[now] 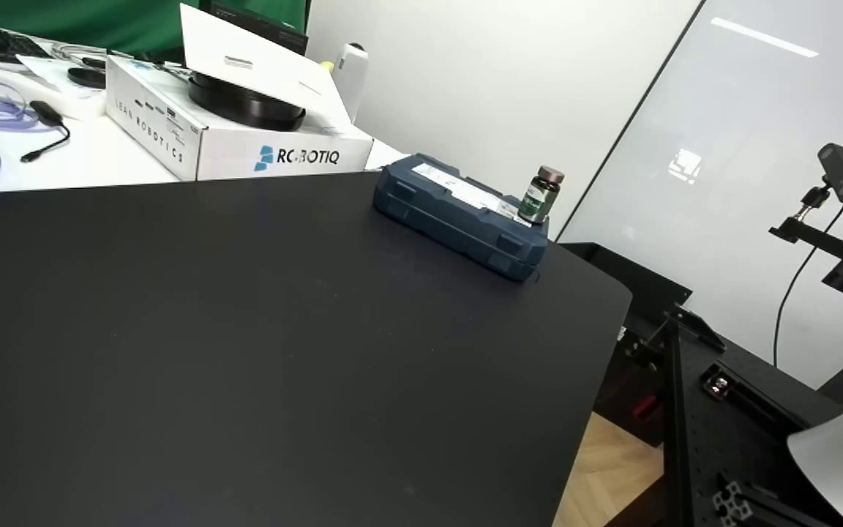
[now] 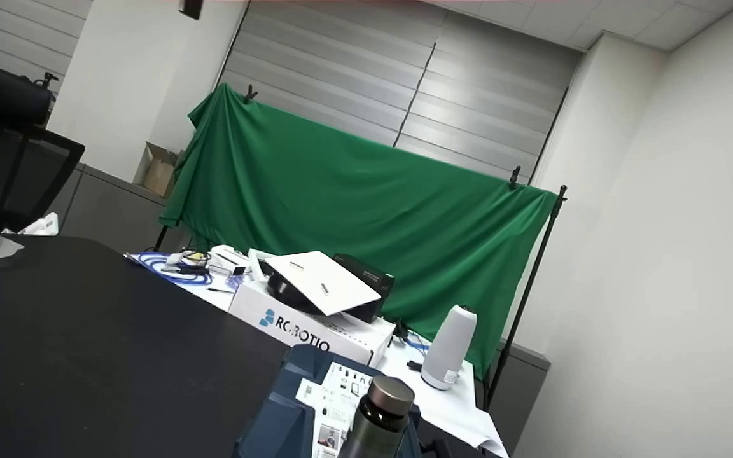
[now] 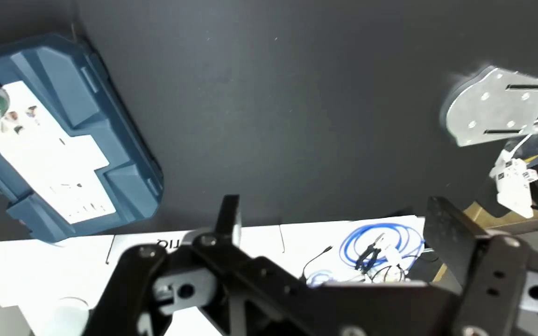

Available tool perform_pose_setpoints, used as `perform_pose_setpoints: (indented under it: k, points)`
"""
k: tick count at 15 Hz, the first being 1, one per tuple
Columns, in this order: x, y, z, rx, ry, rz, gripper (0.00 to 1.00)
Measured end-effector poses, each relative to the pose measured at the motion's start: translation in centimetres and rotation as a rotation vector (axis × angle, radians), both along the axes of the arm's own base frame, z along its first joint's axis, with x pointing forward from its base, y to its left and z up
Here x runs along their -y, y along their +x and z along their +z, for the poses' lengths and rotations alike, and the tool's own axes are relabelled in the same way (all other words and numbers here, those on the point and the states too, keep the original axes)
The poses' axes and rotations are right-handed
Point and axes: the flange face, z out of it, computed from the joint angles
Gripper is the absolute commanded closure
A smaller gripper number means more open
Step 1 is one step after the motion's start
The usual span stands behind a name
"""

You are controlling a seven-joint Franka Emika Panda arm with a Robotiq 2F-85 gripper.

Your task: Remove the bottle from the top of the dark blue case

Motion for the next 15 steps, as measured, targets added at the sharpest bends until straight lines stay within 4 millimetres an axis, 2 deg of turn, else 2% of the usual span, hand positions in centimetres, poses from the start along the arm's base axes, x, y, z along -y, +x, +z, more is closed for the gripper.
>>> perform_pose_setpoints:
  k: [4, 9, 12, 15]
  points:
    - [7.1, 4.8, -1.6, 0.042, -0.066, -0.068, 0.00]
    - [17.6, 10.4, -3.5, 0.017, -0.132, -0.184, 0.00]
    - [23.3, 12.5, -4.9, -0.018, -0.144, -0.233, 0.00]
    - [27.9, 14.0, -7.2, -0.071, -0.133, -0.288, 0.00]
